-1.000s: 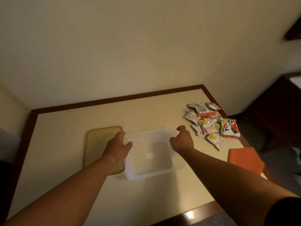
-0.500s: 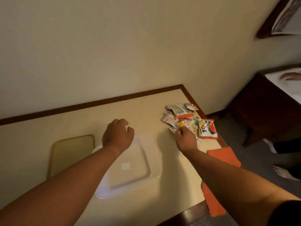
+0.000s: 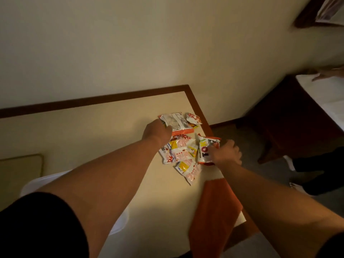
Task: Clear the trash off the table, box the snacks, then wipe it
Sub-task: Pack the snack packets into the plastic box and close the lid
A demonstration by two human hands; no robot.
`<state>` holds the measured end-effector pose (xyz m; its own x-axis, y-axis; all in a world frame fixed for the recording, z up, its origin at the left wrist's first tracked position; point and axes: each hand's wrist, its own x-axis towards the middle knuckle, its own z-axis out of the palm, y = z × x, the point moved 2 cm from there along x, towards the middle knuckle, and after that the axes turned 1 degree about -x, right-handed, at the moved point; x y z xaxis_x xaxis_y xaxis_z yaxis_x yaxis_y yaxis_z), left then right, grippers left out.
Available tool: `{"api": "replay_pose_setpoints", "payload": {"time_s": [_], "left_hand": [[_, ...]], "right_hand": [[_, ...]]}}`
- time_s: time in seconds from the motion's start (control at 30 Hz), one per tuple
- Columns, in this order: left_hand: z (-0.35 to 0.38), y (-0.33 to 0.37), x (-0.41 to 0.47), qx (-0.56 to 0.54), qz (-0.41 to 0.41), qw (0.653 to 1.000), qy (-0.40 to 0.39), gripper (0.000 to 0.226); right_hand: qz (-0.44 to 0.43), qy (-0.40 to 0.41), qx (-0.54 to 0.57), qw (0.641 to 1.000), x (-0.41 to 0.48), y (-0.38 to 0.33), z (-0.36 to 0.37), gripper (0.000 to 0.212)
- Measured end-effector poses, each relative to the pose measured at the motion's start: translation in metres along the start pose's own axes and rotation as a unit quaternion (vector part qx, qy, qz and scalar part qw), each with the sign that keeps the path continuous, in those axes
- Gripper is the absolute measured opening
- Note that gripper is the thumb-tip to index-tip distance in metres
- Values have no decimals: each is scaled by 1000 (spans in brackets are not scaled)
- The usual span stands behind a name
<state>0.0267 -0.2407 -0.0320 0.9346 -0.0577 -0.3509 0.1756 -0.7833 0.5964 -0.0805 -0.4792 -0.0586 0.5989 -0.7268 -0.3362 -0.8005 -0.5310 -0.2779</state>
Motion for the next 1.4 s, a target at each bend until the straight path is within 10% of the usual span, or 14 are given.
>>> {"api": "replay_pose_setpoints", "payload": {"time_s": [0.17, 0.33, 0.6, 0.87, 1.17, 1.4], "left_hand": [[23, 13, 21, -20, -71, 997, -12, 55], [30, 10, 29, -107, -120, 987, -9, 42], [-18, -4, 15, -275, -24, 961, 5, 12], [-132, -61, -55, -192, 130, 968, 96, 24], [-201, -201, -195, 167, 319, 913, 193, 18], [-144, -251, -228, 340, 300, 890, 36, 37]], "right_hand": [[59, -70, 89, 992, 29, 4, 18, 91], [63, -95, 235, 965, 39, 4, 26, 51], [24, -40, 335, 941, 9, -4, -1, 14], [-52, -3, 488, 871, -98, -77, -36, 23], [-243, -46, 315, 916, -282, -147, 30, 25], [-347, -15, 73, 935, -336, -135, 111, 11]]}}
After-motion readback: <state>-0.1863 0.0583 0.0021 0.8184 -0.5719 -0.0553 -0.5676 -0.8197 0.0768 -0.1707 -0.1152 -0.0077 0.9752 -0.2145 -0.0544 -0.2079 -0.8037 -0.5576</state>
